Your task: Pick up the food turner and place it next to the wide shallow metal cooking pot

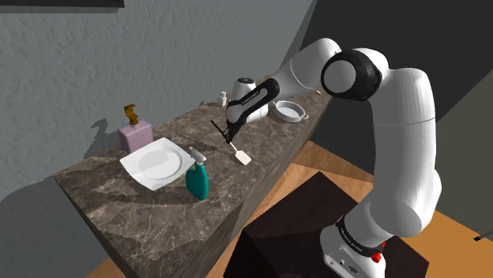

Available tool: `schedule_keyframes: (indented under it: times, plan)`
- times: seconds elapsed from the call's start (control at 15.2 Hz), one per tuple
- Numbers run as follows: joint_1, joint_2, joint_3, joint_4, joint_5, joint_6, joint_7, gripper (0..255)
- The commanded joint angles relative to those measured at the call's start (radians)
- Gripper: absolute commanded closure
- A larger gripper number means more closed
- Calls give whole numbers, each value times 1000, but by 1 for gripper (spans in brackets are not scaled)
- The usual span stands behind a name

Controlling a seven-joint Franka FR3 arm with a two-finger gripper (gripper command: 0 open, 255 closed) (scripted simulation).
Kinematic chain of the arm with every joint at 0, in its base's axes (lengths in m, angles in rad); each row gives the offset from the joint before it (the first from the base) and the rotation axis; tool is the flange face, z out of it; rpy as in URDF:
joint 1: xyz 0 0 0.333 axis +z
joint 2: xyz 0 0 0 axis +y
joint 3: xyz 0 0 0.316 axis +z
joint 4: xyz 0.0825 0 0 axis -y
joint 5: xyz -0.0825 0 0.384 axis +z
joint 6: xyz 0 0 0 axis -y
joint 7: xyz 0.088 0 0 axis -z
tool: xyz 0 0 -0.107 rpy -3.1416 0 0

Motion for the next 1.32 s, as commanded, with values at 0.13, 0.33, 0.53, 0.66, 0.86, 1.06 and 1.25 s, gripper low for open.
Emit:
schedule_keyframes:
  times: [0.13, 0.33, 0.53, 0.66, 0.86, 1.06, 1.25]
  plan:
    - [-1, -40, 1, -6, 1, -34, -1, 255]
    - [-2, -73, 1, -12, 1, -61, -1, 255]
    - [-2, -104, 2, -16, 2, -89, -1, 255]
    - [-3, -124, 2, -17, 2, -108, -1, 255]
    - [-3, -148, 3, -18, 3, -130, -1, 255]
    - [-59, -161, -4, -40, 15, -122, -72, 255]
    - [-115, -168, -11, -52, 28, -119, -144, 255]
